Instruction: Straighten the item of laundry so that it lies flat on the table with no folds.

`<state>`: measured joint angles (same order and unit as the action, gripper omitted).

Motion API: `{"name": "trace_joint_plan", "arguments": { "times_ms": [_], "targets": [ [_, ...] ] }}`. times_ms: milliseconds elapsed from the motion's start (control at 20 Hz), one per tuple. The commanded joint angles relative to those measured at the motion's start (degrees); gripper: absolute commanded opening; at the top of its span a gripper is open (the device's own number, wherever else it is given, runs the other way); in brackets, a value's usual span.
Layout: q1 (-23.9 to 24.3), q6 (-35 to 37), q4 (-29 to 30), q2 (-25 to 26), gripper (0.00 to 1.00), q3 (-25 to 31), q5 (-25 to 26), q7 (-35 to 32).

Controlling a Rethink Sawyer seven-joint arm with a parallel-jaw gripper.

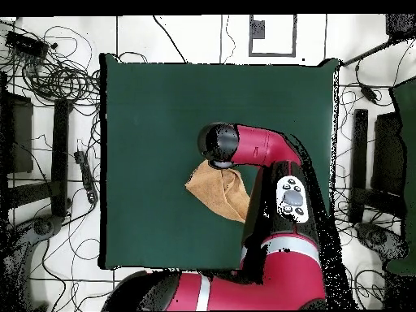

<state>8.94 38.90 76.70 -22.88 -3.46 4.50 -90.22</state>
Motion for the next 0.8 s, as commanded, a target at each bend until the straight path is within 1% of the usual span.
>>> {"name": "trace_joint_plan", "arguments": {
  "times_ms": [50,500,700,800],
  "targets": [
    [-2.1,5.4,0.7,1.8,1.00,4.1,-2.0,-8.1],
    [-2.3,5.5,0.1,2.1,1.00,3.8,-1.8,-8.1],
    [-2.3,4.4,1.1,1.8,1.00,3.6,-1.7,-8.5],
    [-2.3,5.8,1.4,1.8,1.00,3.6,-1.8,-8.4]
  ]
}}
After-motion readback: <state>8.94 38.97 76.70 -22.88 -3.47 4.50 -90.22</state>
